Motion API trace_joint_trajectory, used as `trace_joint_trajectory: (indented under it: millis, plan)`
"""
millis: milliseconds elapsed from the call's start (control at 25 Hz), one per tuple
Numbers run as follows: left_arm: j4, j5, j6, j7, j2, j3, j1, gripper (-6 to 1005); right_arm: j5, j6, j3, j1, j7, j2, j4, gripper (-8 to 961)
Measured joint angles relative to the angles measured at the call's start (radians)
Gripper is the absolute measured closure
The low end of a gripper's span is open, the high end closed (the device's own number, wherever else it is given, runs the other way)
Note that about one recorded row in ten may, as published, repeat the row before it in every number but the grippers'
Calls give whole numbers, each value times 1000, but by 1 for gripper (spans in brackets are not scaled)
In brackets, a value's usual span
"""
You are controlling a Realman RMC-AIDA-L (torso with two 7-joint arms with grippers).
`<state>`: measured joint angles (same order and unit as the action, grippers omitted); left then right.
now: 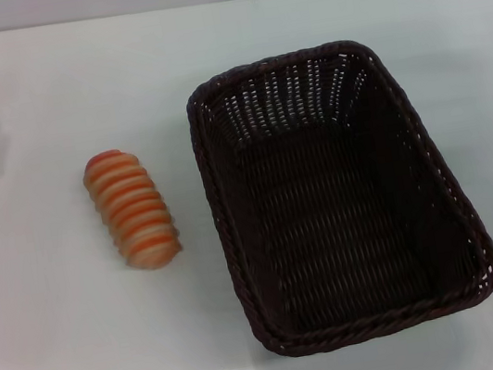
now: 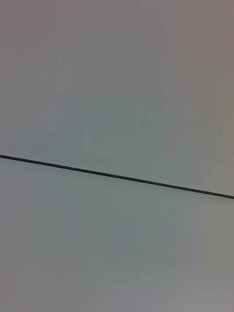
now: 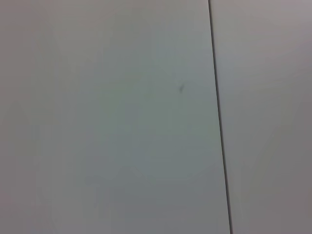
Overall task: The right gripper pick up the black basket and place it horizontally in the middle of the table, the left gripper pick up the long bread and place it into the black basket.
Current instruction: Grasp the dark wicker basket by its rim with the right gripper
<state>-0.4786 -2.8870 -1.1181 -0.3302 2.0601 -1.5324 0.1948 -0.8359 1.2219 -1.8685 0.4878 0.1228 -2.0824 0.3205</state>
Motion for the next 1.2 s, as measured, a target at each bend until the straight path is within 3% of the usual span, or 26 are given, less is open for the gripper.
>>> trace_joint_trajectory:
  millis: [720, 920, 1000, 1040, 1080, 1200]
  plan:
    - [3, 0, 1, -7, 0, 4, -4, 153, -2, -37, 2, -5, 0, -2, 9, 221]
    - [2, 0, 0, -7, 0, 7, -9, 153, -7, -238, 38, -16, 19, 6, 112, 221]
    - [-2, 0, 0, -7, -1, 7, -13, 153, -7, -418, 118, -33, 112, 8, 220, 221]
    - [-2, 0, 0, -7, -1, 7, -13, 153, -7, -418, 118, -33, 112, 8, 220, 221]
    - [-10, 0, 0, -7, -1, 7, -18, 153, -7, -540, 170, -53, 210, 6, 310, 221]
    - [-10, 0, 0, -7, -2, 7, -18, 153, -8, -633, 195, -85, 287, 3, 414, 222]
